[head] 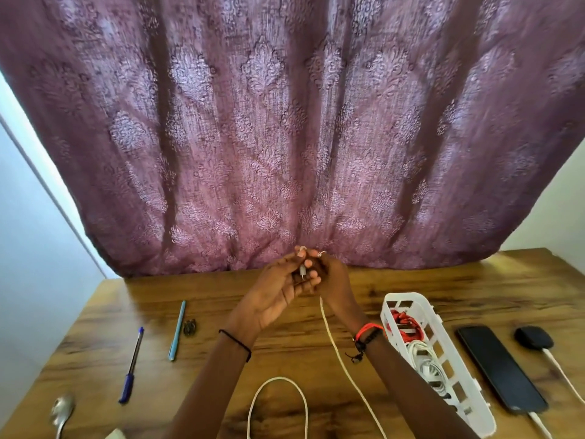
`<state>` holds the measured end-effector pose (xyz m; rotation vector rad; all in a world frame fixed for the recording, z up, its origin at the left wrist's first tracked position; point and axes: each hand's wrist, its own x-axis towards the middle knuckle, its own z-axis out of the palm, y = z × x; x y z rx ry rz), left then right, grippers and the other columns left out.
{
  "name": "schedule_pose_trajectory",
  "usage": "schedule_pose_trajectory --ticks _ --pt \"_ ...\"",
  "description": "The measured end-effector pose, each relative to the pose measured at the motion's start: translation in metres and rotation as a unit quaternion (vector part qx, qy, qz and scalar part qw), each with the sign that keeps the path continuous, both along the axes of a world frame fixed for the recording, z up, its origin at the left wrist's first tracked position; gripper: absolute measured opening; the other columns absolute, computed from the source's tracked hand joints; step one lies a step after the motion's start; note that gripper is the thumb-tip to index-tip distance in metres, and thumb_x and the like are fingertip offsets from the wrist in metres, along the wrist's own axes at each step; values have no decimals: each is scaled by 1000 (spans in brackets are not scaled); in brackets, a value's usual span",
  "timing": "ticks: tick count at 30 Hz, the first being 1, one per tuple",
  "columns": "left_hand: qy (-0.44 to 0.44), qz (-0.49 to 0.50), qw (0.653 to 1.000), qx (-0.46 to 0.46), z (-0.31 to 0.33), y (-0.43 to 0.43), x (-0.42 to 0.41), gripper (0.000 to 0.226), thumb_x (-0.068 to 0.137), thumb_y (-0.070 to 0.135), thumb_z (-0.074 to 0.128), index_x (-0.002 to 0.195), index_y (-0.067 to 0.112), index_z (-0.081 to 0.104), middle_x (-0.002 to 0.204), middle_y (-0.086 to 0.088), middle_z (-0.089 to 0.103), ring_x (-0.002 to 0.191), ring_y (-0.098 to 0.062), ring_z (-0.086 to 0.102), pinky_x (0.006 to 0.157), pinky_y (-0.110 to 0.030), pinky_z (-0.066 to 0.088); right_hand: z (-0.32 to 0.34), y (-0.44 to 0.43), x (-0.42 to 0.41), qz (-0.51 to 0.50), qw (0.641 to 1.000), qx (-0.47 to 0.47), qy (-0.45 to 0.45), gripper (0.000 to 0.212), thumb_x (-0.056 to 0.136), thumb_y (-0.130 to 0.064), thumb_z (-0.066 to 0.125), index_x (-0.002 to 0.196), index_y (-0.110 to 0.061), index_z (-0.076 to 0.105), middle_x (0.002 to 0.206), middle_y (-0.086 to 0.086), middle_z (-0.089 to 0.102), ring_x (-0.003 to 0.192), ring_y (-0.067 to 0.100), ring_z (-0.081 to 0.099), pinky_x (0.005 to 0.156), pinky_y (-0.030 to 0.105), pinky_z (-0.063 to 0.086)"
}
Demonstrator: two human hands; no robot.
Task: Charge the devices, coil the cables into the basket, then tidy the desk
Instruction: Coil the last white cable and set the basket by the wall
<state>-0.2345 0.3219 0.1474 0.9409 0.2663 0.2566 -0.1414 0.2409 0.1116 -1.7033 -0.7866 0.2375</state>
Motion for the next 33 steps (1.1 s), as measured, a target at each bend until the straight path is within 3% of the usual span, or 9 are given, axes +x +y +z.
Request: schedule_pose_trajectory --ticks 3,8,13,16,21,23,25,30,33 --pt "-19 18 1000 -9 7 11 10 23 97 10 42 93 5 64 76 -1 65 71 -12 66 76 -27 57 -5 -7 4 -5 999 40 17 20 94 -5 47 112 -16 48 73 16 62 42 12 48 41 25 40" --pt "-72 87 993 -20 22 22 21 20 97 10 41 90 8 60 75 1 68 73 -9 68 72 -22 57 -2 -27 6 -40 996 73 36 16 92 -13 56 85 -25 47 67 4 62 40 8 47 39 20 38" --pt "-110 154 979 -77 24 27 33 17 96 9 45 96 5 61 76 -1 70 75 -11 69 75 -23 57 0 -45 11 -104 987 -51 -115 5 89 -29 60 91 -30 65 70 -12 61 63 4 56 57 25 47" --pt "-116 125 984 -51 23 15 42 21 94 8 45 106 -1 60 88 -6 72 86 -14 70 80 -24 56 2 -50 9 -105 963 -103 -227 36 92 -40 45 95 -13 69 91 1 64 70 16 61 61 32 51" --pt "-124 85 987 64 23 -1 53 21 91 5 48 106 0 62 100 -10 72 101 -19 66 95 -26 49 12 -60 12 -110 927 -116 -338 18 85 -14 52 93 -11 67 87 6 57 65 25 59 50 32 48" --pt "-104 89 975 176 25 -7 54 20 91 6 50 104 1 64 102 -10 71 101 -16 66 93 -22 50 19 -65 14 -115 922 -119 -351 11 82 -12 57 88 -12 65 86 5 56 61 26 59 46 32 47" --pt "-74 87 942 315 25 -11 56 18 91 7 53 102 3 66 103 -9 71 98 -7 66 83 -17 51 25 -69 17 -115 917 -126 -361 7 82 -15 59 83 -10 64 87 4 57 60 26 60 42 34 48" --pt "-11 86 838 539 16 -5 60 17 88 19 59 96 13 73 101 -2 72 94 -8 66 87 -32 53 36 -73 26 -68 913 -144 -375 17 90 -14 53 102 -12 64 91 5 52 68 27 60 55 39 51" --pt "4 70 818 571 14 2 55 25 81 34 57 91 18 74 93 -1 72 92 -12 65 89 -38 49 39 -75 32 -30 924 -151 -351 17 92 -10 46 100 -5 60 100 9 51 80 32 60 68 48 52"
